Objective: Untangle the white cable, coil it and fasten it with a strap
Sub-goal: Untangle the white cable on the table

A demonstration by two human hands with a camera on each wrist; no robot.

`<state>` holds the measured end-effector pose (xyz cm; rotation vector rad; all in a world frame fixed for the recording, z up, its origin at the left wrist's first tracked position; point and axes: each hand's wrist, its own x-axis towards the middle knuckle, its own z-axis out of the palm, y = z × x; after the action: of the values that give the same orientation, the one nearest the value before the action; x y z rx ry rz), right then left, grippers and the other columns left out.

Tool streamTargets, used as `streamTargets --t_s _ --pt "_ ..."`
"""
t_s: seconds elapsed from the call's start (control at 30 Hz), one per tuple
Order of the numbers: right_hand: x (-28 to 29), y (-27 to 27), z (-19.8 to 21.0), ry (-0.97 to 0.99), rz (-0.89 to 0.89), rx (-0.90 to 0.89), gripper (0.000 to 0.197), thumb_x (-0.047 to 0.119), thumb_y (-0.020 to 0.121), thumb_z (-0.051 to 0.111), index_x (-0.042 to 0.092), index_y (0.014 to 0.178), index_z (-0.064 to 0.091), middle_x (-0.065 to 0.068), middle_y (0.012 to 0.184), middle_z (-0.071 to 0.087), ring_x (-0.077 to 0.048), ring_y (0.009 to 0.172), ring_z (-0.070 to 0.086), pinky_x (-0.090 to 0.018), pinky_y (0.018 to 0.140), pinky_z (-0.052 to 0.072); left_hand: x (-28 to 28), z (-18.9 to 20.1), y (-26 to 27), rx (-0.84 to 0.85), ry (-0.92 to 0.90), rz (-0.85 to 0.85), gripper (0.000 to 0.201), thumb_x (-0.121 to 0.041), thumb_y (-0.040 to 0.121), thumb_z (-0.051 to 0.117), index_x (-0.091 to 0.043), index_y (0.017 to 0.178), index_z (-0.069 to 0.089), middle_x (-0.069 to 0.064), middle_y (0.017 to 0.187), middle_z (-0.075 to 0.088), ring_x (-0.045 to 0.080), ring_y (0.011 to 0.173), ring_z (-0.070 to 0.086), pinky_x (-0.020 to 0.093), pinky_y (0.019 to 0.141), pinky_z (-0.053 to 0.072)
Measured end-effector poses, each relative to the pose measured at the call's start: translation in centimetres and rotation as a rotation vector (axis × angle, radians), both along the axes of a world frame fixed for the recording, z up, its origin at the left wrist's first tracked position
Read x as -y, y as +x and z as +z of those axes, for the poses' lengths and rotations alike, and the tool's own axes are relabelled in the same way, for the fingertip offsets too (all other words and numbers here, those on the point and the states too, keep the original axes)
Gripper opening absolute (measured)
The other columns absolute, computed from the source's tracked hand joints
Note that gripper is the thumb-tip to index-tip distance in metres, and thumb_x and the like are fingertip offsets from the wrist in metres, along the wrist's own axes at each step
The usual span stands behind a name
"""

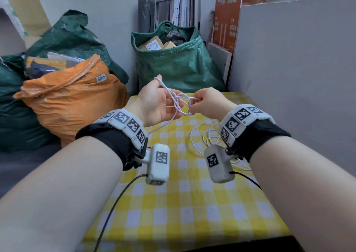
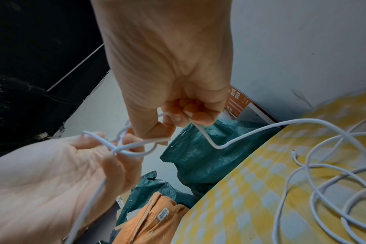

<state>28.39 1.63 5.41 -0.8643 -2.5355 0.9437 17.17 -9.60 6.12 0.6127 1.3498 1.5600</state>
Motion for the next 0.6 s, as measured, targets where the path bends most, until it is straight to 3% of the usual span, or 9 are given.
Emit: streamTargets --t_s 0.13,0.23,0.33,0.4,0.47,0.53,0.57,0.6 --pt "0.0 0.1 -0.3 0.028 0.011 0.021 0.020 0.013 0.077 0.064 0.022 0.061 0.054 0.004 0.058 0.045 -0.011 0.050 0.039 -0.022 0.046 0.031 0.6 -0.1 -1.0 0.137 0.027 -0.126 0.110 -0.078 0.081 -0.003 0.002 0.091 0.072 0.017 0.085 0.067 0.026 0.071 0.058 0.026 0.054 0.046" --pt "0.0 0.2 -0.3 0.032 0.031 0.020 0.012 0.013 0.081 0.061 0.022 0.077 0.066 0.005 0.057 0.048 -0.009 0.049 0.040 -0.022 0.046 0.032 0.6 0.0 -1.4 0.185 -0.012 -0.079 0.112 -0.084 0.075 -0.002 -0.001 0.099 0.069 0.018 0.091 0.066 0.026 0.072 0.055 0.023 0.049 0.039" --pt "-0.3 0.3 -0.7 -0.017 0.037 -0.002 0.005 0.020 0.083 0.065 0.019 0.085 0.070 0.005 0.057 0.048 -0.012 0.053 0.042 -0.021 0.047 0.032 0.5 0.4 -1.6 -0.011 -0.143 -0.049 0.075 -0.065 0.092 0.019 -0.005 0.109 0.061 0.014 0.085 0.064 0.020 0.063 0.050 0.021 0.044 0.031" --pt "-0.5 0.5 -1.1 -0.094 0.028 -0.070 0.021 0.032 0.084 0.066 0.013 0.089 0.072 0.004 0.056 0.045 -0.013 0.054 0.041 -0.023 0.049 0.032 0.7 0.5 -1.5 -0.204 -0.242 -0.029 0.042 -0.041 0.098 0.035 -0.010 0.111 0.060 0.008 0.080 0.061 0.015 0.058 0.040 0.018 0.042 0.027" --pt "-0.7 0.7 -1.3 -0.129 0.007 -0.123 0.032 0.043 0.087 0.062 0.013 0.091 0.074 0.004 0.056 0.042 -0.011 0.051 0.038 -0.022 0.049 0.031 0.7 0.3 -1.9 -0.377 -0.305 0.017 0.025 -0.028 0.096 0.048 -0.013 0.104 0.066 0.004 0.074 0.056 0.012 0.058 0.033 0.018 0.045 0.025" --pt "-1.1 0.9 -1.4 -0.133 -0.008 -0.164 0.035 0.042 0.088 0.060 0.010 0.093 0.073 0.003 0.059 0.042 -0.011 0.048 0.036 -0.020 0.045 0.030 1.0 0.1 -2.0 -0.570 -0.381 0.094 0.017 -0.024 0.093 0.056 -0.015 0.093 0.071 0.006 0.082 0.052 0.014 0.064 0.038 0.023 0.052 0.033" --pt "-1.4 0.9 -1.5 -0.131 -0.016 -0.177 0.035 0.040 0.089 0.061 0.007 0.094 0.071 0.002 0.059 0.042 -0.011 0.047 0.034 -0.021 0.044 0.028 1.1 -0.1 -2.1 -0.647 -0.423 0.150 0.017 -0.021 0.093 0.057 -0.013 0.094 0.072 0.011 0.094 0.055 0.019 0.075 0.049 0.029 0.063 0.043" --pt "-1.7 0.9 -1.5 -0.131 -0.026 -0.184 0.033 0.036 0.088 0.062 0.004 0.094 0.070 0.002 0.059 0.041 -0.011 0.047 0.033 -0.022 0.045 0.028 1.2 -0.3 -2.5 -0.709 -0.468 0.222 0.019 -0.018 0.093 0.057 -0.008 0.101 0.071 0.016 0.111 0.058 0.026 0.096 0.055 0.037 0.081 0.047"
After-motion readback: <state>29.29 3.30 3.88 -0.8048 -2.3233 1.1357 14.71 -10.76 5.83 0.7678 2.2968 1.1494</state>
